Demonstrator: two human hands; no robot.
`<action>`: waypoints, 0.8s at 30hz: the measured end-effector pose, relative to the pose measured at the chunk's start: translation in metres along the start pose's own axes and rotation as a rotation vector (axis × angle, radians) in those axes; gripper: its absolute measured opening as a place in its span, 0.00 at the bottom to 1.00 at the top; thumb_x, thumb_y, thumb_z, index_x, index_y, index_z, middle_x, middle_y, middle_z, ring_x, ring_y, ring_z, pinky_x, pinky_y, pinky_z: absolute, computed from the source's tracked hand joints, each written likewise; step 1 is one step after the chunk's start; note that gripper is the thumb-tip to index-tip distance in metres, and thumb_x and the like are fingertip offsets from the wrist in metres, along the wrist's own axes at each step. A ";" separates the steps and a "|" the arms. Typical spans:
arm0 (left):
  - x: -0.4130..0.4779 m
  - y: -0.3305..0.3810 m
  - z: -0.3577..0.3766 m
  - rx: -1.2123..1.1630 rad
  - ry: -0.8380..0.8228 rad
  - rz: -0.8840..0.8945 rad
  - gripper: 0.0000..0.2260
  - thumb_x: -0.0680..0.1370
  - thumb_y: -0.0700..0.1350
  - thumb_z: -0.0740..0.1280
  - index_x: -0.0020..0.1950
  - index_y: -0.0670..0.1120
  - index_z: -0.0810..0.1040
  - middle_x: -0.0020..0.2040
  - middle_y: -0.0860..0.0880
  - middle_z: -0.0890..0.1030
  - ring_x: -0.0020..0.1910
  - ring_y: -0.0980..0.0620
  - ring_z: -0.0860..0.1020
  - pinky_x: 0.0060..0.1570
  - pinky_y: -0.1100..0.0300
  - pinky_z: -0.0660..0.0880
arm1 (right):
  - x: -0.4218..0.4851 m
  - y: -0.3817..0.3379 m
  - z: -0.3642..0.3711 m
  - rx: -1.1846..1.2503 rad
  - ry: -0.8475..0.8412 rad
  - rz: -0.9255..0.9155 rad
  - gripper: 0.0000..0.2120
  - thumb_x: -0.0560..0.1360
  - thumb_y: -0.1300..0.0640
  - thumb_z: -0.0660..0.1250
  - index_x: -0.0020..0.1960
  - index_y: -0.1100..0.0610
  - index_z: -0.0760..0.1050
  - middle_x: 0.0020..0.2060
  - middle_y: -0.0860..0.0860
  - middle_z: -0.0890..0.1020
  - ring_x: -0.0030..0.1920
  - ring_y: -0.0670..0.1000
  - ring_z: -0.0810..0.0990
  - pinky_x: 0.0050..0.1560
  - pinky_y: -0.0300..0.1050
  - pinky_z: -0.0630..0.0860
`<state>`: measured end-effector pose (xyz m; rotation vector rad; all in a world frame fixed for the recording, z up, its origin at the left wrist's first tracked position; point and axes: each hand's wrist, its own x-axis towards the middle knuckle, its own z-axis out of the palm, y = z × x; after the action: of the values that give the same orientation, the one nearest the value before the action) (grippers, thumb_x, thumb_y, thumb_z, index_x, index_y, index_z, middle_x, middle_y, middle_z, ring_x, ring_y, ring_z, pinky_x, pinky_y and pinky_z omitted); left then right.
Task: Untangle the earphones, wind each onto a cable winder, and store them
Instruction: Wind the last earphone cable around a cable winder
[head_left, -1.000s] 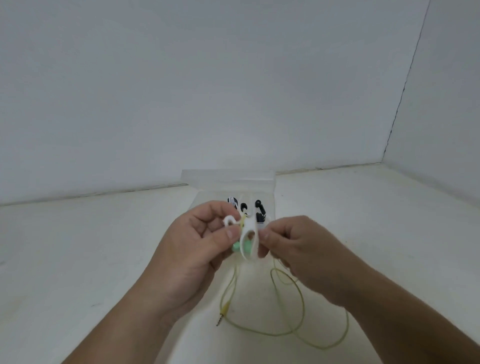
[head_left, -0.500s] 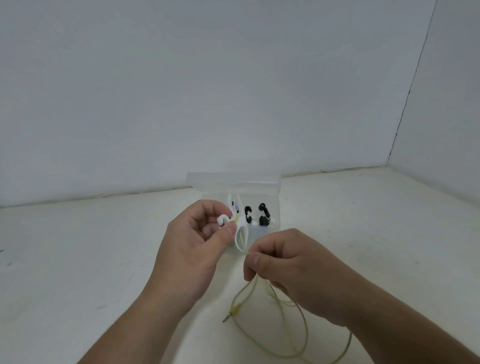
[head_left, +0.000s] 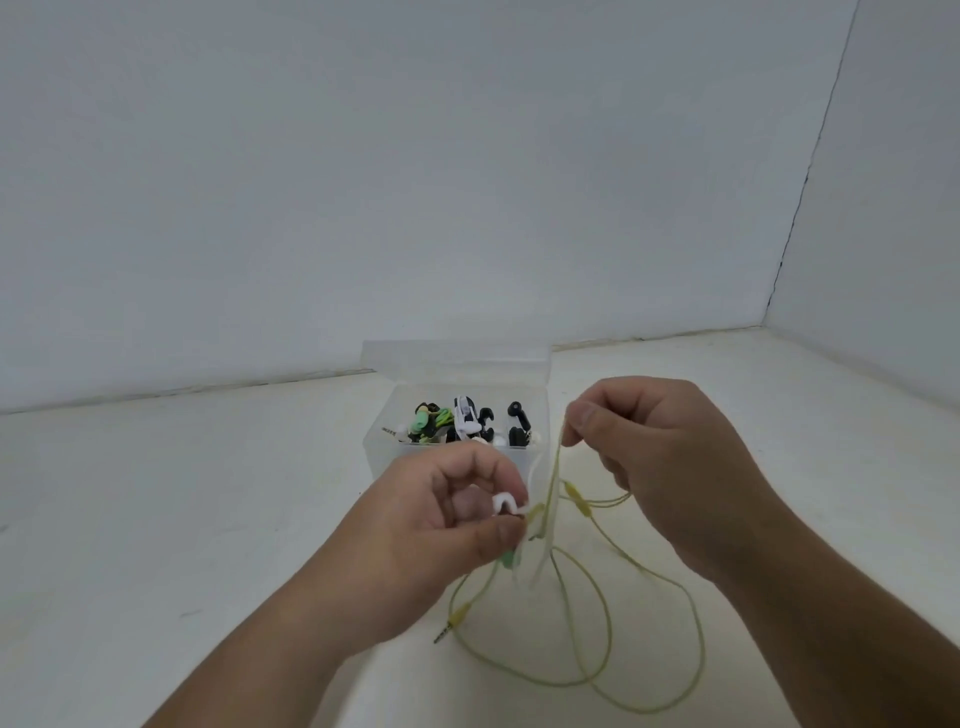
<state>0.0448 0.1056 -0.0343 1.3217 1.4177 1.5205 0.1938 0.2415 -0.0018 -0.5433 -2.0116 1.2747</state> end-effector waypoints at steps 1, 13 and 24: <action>0.000 0.000 -0.001 -0.027 -0.020 0.003 0.07 0.70 0.41 0.75 0.46 0.45 0.81 0.36 0.28 0.70 0.41 0.42 0.69 0.45 0.49 0.67 | 0.000 0.001 0.000 -0.020 0.019 0.004 0.15 0.78 0.56 0.67 0.34 0.54 0.80 0.25 0.53 0.64 0.28 0.52 0.60 0.28 0.44 0.60; 0.006 0.000 -0.003 -0.164 0.364 0.130 0.09 0.67 0.39 0.73 0.46 0.40 0.81 0.37 0.46 0.82 0.35 0.55 0.80 0.37 0.68 0.75 | -0.010 0.006 0.026 -0.215 -0.512 0.203 0.16 0.83 0.53 0.61 0.40 0.52 0.81 0.25 0.48 0.70 0.25 0.47 0.64 0.27 0.39 0.63; 0.004 0.001 -0.006 0.040 0.441 0.097 0.06 0.70 0.37 0.75 0.45 0.43 0.82 0.30 0.56 0.76 0.31 0.59 0.74 0.36 0.69 0.72 | -0.011 -0.006 0.015 -0.134 -0.440 0.127 0.15 0.80 0.55 0.64 0.36 0.56 0.82 0.25 0.49 0.67 0.29 0.52 0.62 0.28 0.43 0.59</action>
<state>0.0378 0.1077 -0.0316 1.1338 1.6746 1.9431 0.1896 0.2222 -0.0038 -0.4903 -2.4726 1.4391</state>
